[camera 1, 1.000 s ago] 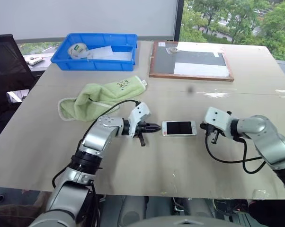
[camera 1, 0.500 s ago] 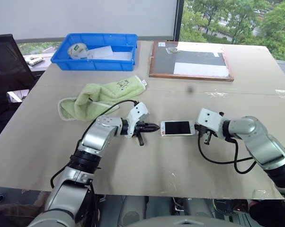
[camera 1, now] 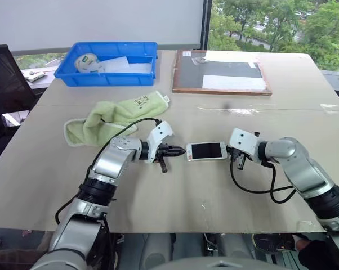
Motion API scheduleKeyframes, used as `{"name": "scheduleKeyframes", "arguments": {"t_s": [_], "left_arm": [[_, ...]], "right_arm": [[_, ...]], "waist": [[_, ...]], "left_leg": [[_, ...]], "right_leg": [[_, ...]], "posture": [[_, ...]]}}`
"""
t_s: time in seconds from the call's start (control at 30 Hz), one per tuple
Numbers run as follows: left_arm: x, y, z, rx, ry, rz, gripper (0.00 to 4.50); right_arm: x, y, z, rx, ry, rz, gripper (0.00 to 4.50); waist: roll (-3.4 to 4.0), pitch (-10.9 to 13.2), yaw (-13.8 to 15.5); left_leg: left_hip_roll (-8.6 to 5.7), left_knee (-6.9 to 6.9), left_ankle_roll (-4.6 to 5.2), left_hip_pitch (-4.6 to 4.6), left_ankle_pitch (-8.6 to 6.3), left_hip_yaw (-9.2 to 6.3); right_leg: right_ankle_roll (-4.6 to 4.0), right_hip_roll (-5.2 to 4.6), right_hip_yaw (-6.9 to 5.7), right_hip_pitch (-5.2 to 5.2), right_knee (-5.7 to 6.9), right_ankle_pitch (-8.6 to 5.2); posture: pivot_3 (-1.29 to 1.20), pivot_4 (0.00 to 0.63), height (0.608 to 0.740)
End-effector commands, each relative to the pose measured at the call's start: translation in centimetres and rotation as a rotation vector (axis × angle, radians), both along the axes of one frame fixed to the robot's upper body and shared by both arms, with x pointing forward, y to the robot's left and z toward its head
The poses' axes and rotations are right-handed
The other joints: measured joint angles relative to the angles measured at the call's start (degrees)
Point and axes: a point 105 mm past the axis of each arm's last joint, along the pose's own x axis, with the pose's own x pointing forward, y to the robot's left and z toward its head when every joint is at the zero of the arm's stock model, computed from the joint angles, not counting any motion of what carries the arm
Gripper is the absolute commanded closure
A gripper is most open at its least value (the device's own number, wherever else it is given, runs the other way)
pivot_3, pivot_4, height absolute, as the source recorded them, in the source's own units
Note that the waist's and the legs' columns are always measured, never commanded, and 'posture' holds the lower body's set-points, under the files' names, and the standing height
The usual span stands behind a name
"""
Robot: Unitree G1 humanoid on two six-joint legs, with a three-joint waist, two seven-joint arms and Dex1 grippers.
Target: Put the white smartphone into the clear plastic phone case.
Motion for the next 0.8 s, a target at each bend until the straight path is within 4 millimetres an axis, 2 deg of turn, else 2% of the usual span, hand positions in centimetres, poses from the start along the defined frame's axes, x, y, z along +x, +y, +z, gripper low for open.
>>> {"name": "scheduleKeyframes", "arguments": {"t_s": [0.03,0.17,0.37,0.5,0.67,0.8], "left_arm": [[0.0,-0.6,0.7,-0.025,-0.032,-0.013,4.47],[0.2,0.6,1.0,-0.039,-0.024,0.028,4.47],[0.0,2.1,3.0,-0.132,-0.001,0.029,4.47],[0.2,0.8,3.9,-0.181,0.006,0.012,4.47],[0.4,-1.7,2.7,-0.157,0.005,-0.004,4.47],[0.6,-2.2,1.0,-0.075,-0.002,0.013,4.47]], "right_arm": [[-0.7,2.5,0.8,0.085,-0.037,0.098,4.50],[-0.4,0.7,1.4,0.079,-0.058,0.045,4.50],[-0.6,-1.2,3.0,0.129,-0.073,-0.027,4.50],[-0.8,-1.5,3.2,0.148,-0.071,-0.047,4.50],[-0.8,-1.0,3.1,0.154,-0.070,-0.040,4.50],[-0.9,-0.6,3.1,0.154,-0.066,-0.031,4.50]], "waist": [[0.00,0.00,-0.04],[0.00,0.01,0.00],[0.03,0.03,0.27],[0.02,0.03,0.76],[0.01,0.04,1.64],[0.01,0.04,1.61]], "left_leg": [[0.01,0.00,0.00,0.02,0.00,0.01],[0.02,-0.01,0.00,0.09,0.00,0.02],[0.01,-0.02,-0.01,-0.29,0.00,0.04],[-0.04,-0.02,-0.01,-0.34,0.00,0.13],[-0.06,0.00,0.00,-0.32,0.00,0.41],[-0.04,-0.01,0.00,-0.32,0.00,0.42]], "right_leg": [[0.00,0.01,0.03,0.00,0.02,0.00],[-0.01,0.02,0.11,-0.01,0.12,-0.01],[0.00,0.01,0.13,-0.38,0.12,-0.01],[0.01,-0.06,0.13,-0.39,0.10,-0.01],[0.01,-0.08,0.17,-0.38,0.09,-0.01],[0.01,-0.03,0.19,-0.39,0.09,-0.01]], "posture": [[0.00,0.150,0.740],[0.00,0.150,0.740],[0.00,0.150,0.740],[0.00,0.150,0.740],[0.00,0.150,0.740],[0.00,0.150,0.740]]}}
